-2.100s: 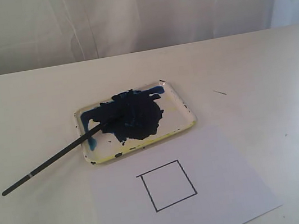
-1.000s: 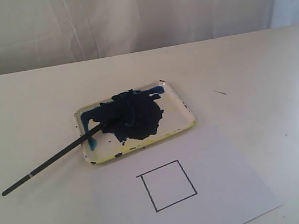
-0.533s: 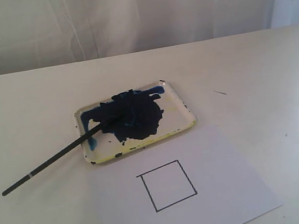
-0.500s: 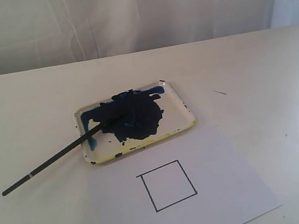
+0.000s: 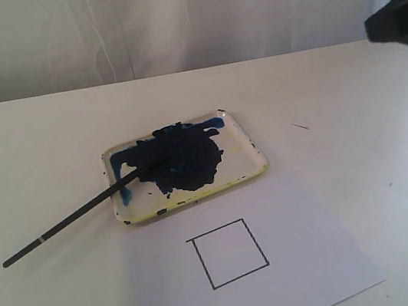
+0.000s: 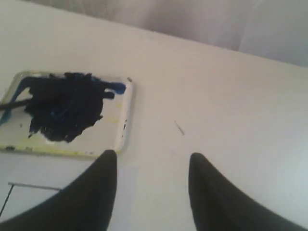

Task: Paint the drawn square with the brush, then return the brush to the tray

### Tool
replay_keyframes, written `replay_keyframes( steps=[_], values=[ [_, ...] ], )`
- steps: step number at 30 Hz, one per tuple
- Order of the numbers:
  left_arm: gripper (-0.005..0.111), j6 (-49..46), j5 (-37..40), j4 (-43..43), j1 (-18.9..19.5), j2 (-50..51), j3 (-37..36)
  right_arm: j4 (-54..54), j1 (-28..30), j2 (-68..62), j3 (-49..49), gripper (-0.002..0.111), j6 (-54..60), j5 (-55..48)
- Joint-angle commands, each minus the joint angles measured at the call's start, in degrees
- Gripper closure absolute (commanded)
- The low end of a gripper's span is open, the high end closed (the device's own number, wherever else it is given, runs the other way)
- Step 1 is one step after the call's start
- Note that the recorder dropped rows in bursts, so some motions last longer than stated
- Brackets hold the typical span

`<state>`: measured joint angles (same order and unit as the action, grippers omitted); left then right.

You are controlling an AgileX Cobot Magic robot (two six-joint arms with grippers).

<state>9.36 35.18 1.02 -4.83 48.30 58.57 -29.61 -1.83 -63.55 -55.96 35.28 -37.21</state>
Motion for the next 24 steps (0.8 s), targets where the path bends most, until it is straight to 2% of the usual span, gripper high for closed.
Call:
replay_keyframes(
  steps=[1, 6, 9, 15, 24],
  values=[
    [0.060, -0.40, -0.14, 0.21, 0.11, 4.88, 0.34, -0.16, -3.95, -4.75, -1.46, 0.058, 6.19, -3.14],
    [0.060, -0.40, 0.43, 0.21, 0.11, 10.26, 0.74, -0.16, -7.04, -10.51, -3.64, 0.044, 6.69, -6.55],
    [0.062, -0.40, 0.44, 0.21, 0.11, 12.94, 1.43, 0.17, -8.13, -14.34, -5.49, 0.043, 6.02, -9.78],
    [0.072, -1.68, 2.99, 0.32, 0.11, 18.44, 4.85, 4.36, -11.12, -20.01, -8.32, 0.054, 6.02, -10.50],
    [0.072, -4.04, 2.61, 0.47, 0.11, 25.78, 5.55, 9.47, -15.15, -27.96, -10.37, 0.061, 6.02, -5.95]
  ],
)
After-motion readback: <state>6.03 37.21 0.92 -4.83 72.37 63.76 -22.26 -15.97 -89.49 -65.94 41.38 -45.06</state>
